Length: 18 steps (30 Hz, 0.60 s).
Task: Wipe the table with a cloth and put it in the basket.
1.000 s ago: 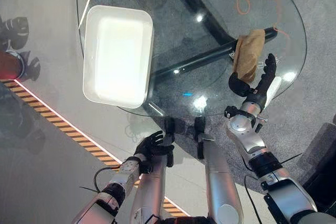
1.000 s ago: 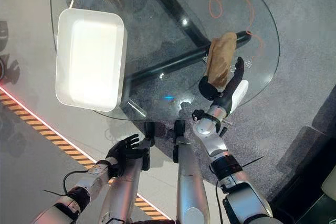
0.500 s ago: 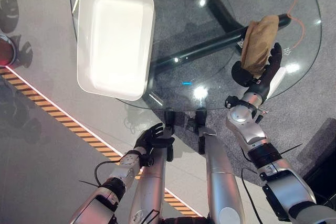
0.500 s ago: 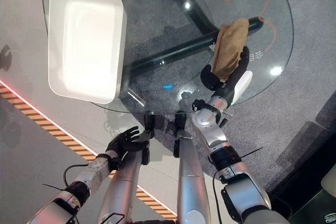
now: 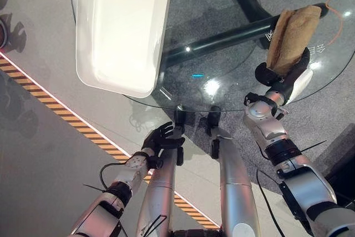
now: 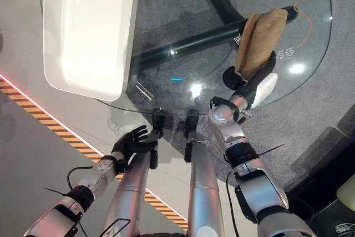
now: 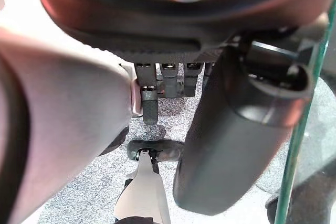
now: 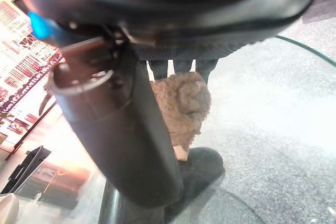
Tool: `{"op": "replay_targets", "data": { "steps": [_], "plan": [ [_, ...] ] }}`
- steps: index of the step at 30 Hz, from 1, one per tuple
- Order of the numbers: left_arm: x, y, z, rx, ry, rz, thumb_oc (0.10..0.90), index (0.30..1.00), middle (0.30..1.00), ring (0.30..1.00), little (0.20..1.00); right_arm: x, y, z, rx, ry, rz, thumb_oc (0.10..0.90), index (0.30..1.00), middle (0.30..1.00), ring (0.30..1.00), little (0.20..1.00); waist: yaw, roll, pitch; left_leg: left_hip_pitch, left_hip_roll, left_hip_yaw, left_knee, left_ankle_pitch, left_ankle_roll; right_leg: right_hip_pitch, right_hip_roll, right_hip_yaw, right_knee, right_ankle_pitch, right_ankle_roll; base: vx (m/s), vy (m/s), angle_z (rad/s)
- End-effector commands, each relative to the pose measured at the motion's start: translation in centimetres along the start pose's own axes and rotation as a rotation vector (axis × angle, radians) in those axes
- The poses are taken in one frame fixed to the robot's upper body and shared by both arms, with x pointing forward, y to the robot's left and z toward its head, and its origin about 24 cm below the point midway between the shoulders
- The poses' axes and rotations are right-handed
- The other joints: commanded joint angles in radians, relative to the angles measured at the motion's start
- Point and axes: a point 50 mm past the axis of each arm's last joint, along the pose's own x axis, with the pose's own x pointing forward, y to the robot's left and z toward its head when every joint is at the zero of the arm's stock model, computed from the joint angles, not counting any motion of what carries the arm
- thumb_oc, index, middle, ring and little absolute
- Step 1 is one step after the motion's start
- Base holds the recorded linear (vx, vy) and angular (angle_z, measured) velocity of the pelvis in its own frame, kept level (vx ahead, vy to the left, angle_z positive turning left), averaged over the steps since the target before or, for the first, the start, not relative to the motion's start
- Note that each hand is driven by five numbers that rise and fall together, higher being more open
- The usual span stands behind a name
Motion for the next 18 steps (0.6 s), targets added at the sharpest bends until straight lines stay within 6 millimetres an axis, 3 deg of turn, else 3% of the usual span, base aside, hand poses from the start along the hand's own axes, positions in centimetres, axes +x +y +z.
{"op": "replay_targets", "data": {
  "steps": [1, 11, 13, 14, 15, 16, 18],
  "plan": [
    [-1.8, -4.1, -6.3, -0.008, 0.218, -0.139, 0.800, 0.900, 0.900, 0.900, 0.900, 1.8, -2.2, 1.9, 0.020, -0.084, -0.180, 0.800, 0.900, 0.900, 0.900, 0.900, 0.028, 0.009, -0.022, -0.072, -0.009, 0.029, 0.176, -0.093, 0.037, -0.026, 0.056, 0.087, -0.134, 0.138, 0.059, 0.00, 0.000, 0.00],
    [-1.7, -4.2, -6.0, -0.007, 0.213, -0.146, 0.800, 0.900, 0.900, 0.900, 0.900, 2.3, -2.2, 2.2, 0.022, -0.077, -0.179, 0.800, 0.900, 0.900, 0.900, 0.900, 0.037, 0.009, -0.022, -0.098, -0.015, 0.015, 0.182, -0.094, 0.039, -0.056, 0.057, 0.088, -0.124, 0.142, 0.063, 0.00, 0.000, 0.00],
    [-1.8, -4.1, -6.1, -0.007, 0.214, -0.147, 0.800, 0.900, 0.900, 0.900, 0.900, 2.3, -2.2, 2.6, 0.041, -0.097, -0.185, 0.407, 0.564, 0.564, 0.564, 0.507, 0.039, 0.008, -0.022, -0.099, -0.016, 0.012, 0.183, -0.095, 0.039, -0.057, 0.058, 0.088, -0.122, 0.140, 0.063, 0.00, 0.000, 0.00],
    [-1.8, -4.1, -6.1, -0.007, 0.214, -0.147, 0.800, 0.900, 0.900, 0.900, 0.900, 2.3, -2.1, 2.7, 0.044, -0.102, -0.187, 0.396, 0.554, 0.554, 0.554, 0.496, 0.039, 0.008, -0.022, -0.100, -0.016, 0.011, 0.184, -0.095, 0.039, -0.058, 0.059, 0.088, -0.121, 0.140, 0.063, 0.00, 0.000, 0.00],
    [-1.8, -4.1, -6.1, -0.009, 0.214, -0.147, 0.800, 0.900, 0.900, 0.900, 0.900, 2.3, -2.1, 3.0, 0.052, -0.111, -0.190, 0.303, 0.474, 0.474, 0.474, 0.403, 0.039, 0.007, -0.022, -0.102, -0.016, 0.010, 0.185, -0.095, 0.039, -0.060, 0.059, 0.088, -0.119, 0.140, 0.064, 0.00, 0.000, 0.00],
    [-1.8, -4.0, -6.1, -0.011, 0.213, -0.147, 0.800, 0.900, 0.900, 0.900, 0.900, 2.4, -2.2, 3.2, 0.059, -0.117, -0.190, 0.108, 0.307, 0.307, 0.307, 0.208, 0.039, 0.006, -0.022, -0.103, -0.015, 0.010, 0.187, -0.096, 0.038, -0.061, 0.059, 0.088, -0.117, 0.139, 0.064, 0.00, 0.000, 0.00],
    [-1.8, -4.0, -6.1, -0.011, 0.215, -0.146, 0.800, 0.900, 0.900, 0.900, 0.900, 2.5, -2.1, 3.6, 0.067, -0.123, -0.186, 0.100, 0.300, 0.300, 0.300, 0.200, 0.040, 0.003, -0.022, -0.106, -0.015, 0.007, 0.189, -0.097, 0.037, -0.062, 0.060, 0.088, -0.116, 0.139, 0.065, 0.00, 0.000, 0.00]
  ]
}}
